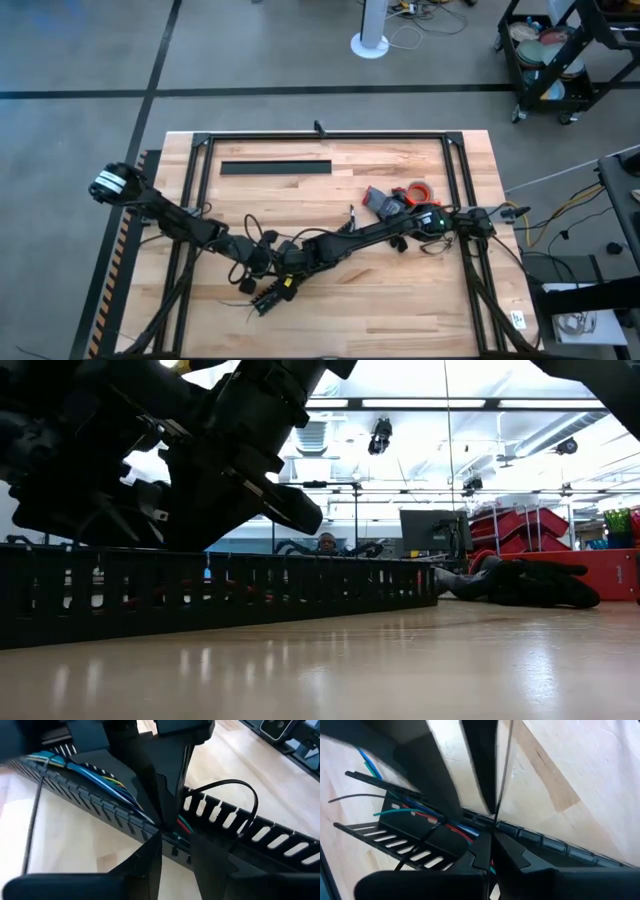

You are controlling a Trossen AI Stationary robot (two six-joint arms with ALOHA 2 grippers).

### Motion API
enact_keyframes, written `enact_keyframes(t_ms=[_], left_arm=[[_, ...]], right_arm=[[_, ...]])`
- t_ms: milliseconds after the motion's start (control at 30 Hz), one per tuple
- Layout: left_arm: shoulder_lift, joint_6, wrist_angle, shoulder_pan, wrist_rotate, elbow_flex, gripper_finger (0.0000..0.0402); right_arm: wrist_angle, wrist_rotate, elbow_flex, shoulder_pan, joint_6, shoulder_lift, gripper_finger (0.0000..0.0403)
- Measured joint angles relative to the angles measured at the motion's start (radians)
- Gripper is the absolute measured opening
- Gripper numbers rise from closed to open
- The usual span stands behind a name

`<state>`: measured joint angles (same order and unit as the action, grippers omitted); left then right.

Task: Ziptie cables
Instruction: Put the colored zip-tied cables into the black cable duct

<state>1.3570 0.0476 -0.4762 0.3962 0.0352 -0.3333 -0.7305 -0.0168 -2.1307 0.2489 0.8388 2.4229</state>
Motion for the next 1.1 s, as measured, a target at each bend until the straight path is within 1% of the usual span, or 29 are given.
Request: enact_keyframes(t_ms=[200,367,467,567,1000,1100], left_arm=[[-0.081,-0.037,0.134,-0.002,0.013,-0.019,0.0083],[-0.068,-0.116,0.128,-0.012,0.059,-0.020,0.0091],[-0.050,-0.137,0.124,-0.014,0.044,-0.020,0.0088],[-0.029,-0.140,0.127,-0.015,0.008,-0.024,0.0080],[-0.016,-0.145,0.099,-0.016,-0.002,-0.033,0.0026],[-0.016,-0.154,0.098,-0.016,-0.038,-0.033,0.0008]], right_arm=[[0.007,0.017,0.000,0.001,-0.017,0.001,0.0000],[0.005,0.018,0.000,0.002,-0.023,0.001,0.0000],[0.003,0.018,0.000,0.002,-0.026,0.001,0.0000],[0.003,0.019,0.000,0.002,-0.026,0.001,0.0000],[0.004,0.021,0.000,0.002,-0.028,0.001,0.0000],[0.004,0.022,0.000,0.003,-0.028,0.001,0.0000]])
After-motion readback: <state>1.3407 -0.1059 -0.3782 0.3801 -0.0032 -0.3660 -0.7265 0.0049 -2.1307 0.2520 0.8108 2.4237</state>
